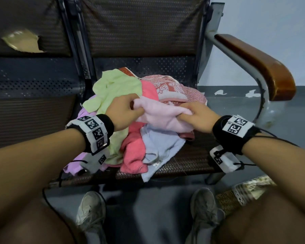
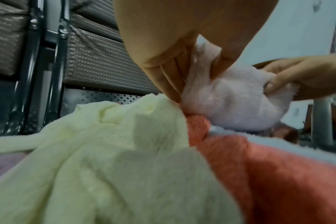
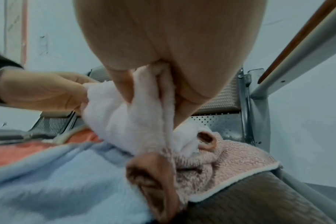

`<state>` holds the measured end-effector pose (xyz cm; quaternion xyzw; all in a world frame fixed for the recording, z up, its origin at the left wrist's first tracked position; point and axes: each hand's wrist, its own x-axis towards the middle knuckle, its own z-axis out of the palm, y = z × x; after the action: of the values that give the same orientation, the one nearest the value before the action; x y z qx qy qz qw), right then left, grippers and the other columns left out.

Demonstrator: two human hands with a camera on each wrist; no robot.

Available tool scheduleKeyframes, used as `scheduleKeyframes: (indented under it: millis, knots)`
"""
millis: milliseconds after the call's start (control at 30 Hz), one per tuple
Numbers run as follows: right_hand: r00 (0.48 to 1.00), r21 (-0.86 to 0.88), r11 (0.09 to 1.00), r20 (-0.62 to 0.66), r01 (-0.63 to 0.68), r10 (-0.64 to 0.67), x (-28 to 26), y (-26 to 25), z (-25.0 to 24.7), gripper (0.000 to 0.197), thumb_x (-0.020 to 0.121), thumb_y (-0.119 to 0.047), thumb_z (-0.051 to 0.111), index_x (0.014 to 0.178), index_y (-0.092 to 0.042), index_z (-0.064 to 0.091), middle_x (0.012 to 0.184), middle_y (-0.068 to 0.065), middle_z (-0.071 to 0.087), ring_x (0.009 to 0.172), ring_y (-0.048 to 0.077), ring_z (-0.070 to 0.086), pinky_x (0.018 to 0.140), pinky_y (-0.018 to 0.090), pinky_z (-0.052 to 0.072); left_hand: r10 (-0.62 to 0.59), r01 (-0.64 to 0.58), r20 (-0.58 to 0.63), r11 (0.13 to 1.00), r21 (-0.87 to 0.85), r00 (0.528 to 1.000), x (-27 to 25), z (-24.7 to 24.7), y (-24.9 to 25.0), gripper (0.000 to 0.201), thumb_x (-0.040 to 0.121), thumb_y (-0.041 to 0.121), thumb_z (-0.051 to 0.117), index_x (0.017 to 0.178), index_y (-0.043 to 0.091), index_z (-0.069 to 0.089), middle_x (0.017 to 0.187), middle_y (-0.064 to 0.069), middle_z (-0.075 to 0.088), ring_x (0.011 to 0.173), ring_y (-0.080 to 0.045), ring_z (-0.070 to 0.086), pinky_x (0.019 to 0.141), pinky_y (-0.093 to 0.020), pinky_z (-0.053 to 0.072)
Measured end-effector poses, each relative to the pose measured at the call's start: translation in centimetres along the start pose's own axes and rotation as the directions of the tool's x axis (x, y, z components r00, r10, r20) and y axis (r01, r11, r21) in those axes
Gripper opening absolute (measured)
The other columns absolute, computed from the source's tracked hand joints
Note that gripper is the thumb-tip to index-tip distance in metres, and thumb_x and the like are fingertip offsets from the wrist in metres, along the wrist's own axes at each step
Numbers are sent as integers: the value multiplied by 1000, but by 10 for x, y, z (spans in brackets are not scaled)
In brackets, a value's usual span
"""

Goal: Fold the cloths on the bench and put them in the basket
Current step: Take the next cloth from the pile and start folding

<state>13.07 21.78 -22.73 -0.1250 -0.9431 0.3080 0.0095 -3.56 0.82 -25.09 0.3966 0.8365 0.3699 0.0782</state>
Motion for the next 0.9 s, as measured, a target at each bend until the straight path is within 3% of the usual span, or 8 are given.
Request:
scheduleKeyframes:
  millis: [167, 367, 467, 567, 667, 733, 800, 900]
  knots:
    - [967, 361, 897, 82, -254, 241, 2, 9, 5, 27, 94, -15, 62, 104, 10, 68, 95, 22, 69, 84, 38, 62, 78, 41, 49, -160, 146, -68, 975, -168, 985, 8, 1, -6, 19, 81, 41, 68, 86, 23, 67, 64, 6, 62, 58, -12, 54, 58, -28, 43]
    - [930, 167, 917, 125, -363, 346, 11, 18, 22, 36, 100, -34, 55, 113, -4, 70, 115, 13, 71, 107, 31, 65, 99, 43, 50, -361, 378, -129, 916, 137, 923, 14, 6, -16, 47, 84, 65, 56, 75, 20, 61, 73, 2, 67, 69, -19, 61, 54, -26, 38]
    - [923, 115, 918, 127, -378, 364, 14, 18, 19, 38, 101, -36, 54, 113, -5, 70, 115, 12, 70, 106, 30, 64, 98, 41, 50, -565, 562, 141, 825, 62, 813, 10, 8, -9, 86, 83, 82, 33, 67, 6, 70, 60, -10, 71, 56, -27, 69, 52, -25, 48]
    - [921, 84, 919, 107, -385, 376, 14, 17, 20, 33, 98, -31, 56, 100, -2, 72, 102, 13, 72, 97, 30, 65, 88, 38, 51, -573, 647, 386, 758, -84, 723, 9, 16, -1, 85, 82, 80, 46, 85, -1, 72, 69, -13, 75, 56, -23, 72, 49, -24, 53]
    - [914, 62, 916, 119, -397, 389, 12, 13, 17, 20, 91, -20, 59, 71, -16, 62, 82, 1, 65, 84, 24, 60, 69, 29, 45, -547, 634, 332, 724, -273, 768, 14, 22, 7, 61, 79, 53, 75, 101, -3, 64, 82, -18, 76, 69, -29, 75, 65, -40, 63]
    - [914, 11, 925, 156, -381, 375, 8, 9, 13, 16, 86, -17, 63, 71, -21, 60, 81, -5, 63, 86, 21, 60, 66, 25, 44, -513, 567, 243, 729, -384, 824, 17, 25, 13, 46, 77, 37, 82, 97, -1, 66, 91, -20, 75, 78, -35, 75, 77, -49, 62]
    - [921, -66, 941, 192, -331, 338, 4, 5, 8, 8, 84, -17, 65, 90, -22, 63, 92, -5, 65, 94, 21, 61, 70, 25, 45, -449, 484, 197, 725, -490, 872, 18, 26, 25, 31, 76, 26, 82, 90, 2, 69, 92, -18, 72, 79, -36, 72, 81, -48, 59]
    - [972, 79, 971, 88, -225, 218, -2, -5, -3, 64, 84, -27, 66, 143, -14, 45, 127, -1, 57, 111, 16, 56, 93, 29, 46, -371, 374, 139, 695, -614, 918, 15, 24, 47, 17, 67, 19, 79, 77, 13, 66, 81, -11, 67, 75, -27, 64, 76, -47, 57]
